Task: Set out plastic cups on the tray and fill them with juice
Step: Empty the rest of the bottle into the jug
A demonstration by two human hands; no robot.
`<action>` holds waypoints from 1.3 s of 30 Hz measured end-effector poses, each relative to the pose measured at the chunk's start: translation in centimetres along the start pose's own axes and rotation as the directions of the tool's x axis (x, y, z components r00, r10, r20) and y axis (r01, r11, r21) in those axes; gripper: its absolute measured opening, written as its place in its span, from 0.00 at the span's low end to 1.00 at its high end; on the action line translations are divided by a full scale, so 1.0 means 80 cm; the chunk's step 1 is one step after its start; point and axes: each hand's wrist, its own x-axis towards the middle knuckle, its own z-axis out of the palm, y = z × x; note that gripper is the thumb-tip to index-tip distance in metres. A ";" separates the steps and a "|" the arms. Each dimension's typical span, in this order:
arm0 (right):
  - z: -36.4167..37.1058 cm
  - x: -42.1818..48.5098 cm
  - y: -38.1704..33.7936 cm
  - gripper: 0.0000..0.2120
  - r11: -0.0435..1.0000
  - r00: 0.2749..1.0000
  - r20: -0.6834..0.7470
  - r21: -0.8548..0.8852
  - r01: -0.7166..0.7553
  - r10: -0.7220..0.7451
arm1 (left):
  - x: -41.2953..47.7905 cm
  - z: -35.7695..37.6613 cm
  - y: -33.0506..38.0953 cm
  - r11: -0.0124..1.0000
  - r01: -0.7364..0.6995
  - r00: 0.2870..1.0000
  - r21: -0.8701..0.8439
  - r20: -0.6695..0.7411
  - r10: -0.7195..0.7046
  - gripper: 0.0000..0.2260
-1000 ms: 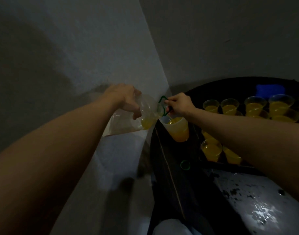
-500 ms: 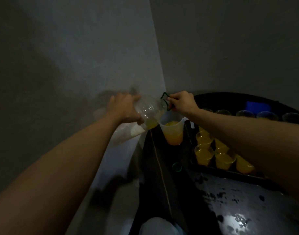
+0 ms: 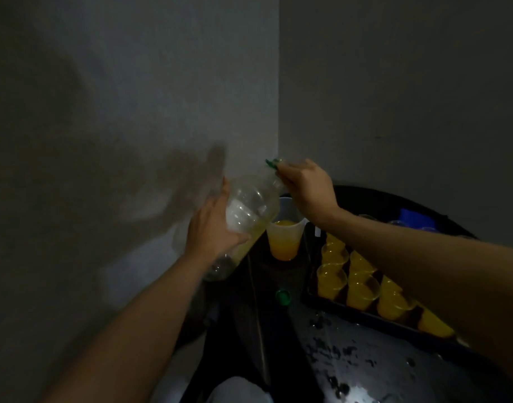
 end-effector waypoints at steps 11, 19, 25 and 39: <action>0.008 -0.025 -0.049 0.14 0.966 0.976 0.001 -0.146 0.213 -0.216 | -0.041 0.089 -0.004 0.919 0.160 0.978 -0.362 -0.069 -0.197 0.67; 0.029 -0.073 -0.064 0.23 0.919 0.937 0.156 -0.202 0.340 -0.312 | -0.070 0.162 -0.023 0.769 0.151 0.938 -0.622 -0.155 -0.310 0.64; 0.042 -0.086 -0.074 0.22 0.924 0.941 0.130 -0.189 0.332 -0.312 | -0.081 0.165 -0.021 0.762 0.233 0.927 -0.604 -0.098 -0.362 0.65; 0.032 -0.080 -0.073 0.29 0.978 0.976 0.136 -0.107 0.182 -0.167 | -0.080 0.116 -0.019 0.775 0.319 0.935 -0.546 0.049 -0.351 0.71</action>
